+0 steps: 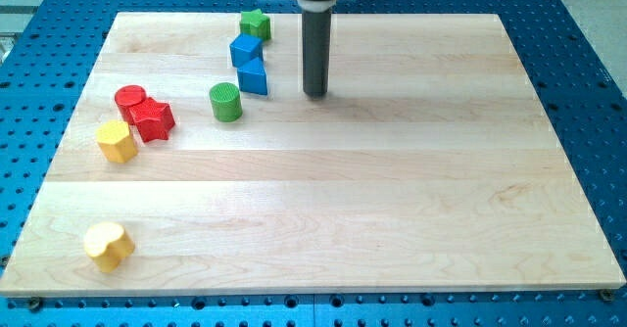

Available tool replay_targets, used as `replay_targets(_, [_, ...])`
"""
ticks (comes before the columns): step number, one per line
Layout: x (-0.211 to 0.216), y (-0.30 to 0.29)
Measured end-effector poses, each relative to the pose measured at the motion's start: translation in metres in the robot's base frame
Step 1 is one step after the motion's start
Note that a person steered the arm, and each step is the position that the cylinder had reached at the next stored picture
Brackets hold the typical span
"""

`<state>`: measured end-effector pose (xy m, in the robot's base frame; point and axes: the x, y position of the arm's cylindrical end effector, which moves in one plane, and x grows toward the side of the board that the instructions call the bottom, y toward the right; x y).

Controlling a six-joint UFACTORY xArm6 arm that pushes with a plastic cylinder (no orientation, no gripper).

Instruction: Adjust the triangle and the green circle below the cube

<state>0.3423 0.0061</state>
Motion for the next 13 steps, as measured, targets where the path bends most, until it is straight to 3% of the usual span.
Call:
replay_targets(3, [-0.005, -0.067])
replay_targets(4, [0.014, -0.027])
replay_targets(5, [0.099, -0.002])
replay_targets(6, [0.138, -0.052])
replay_targets(8, [0.103, -0.165])
replay_targets(10, [0.053, -0.170])
replay_targets(13, [0.058, -0.122])
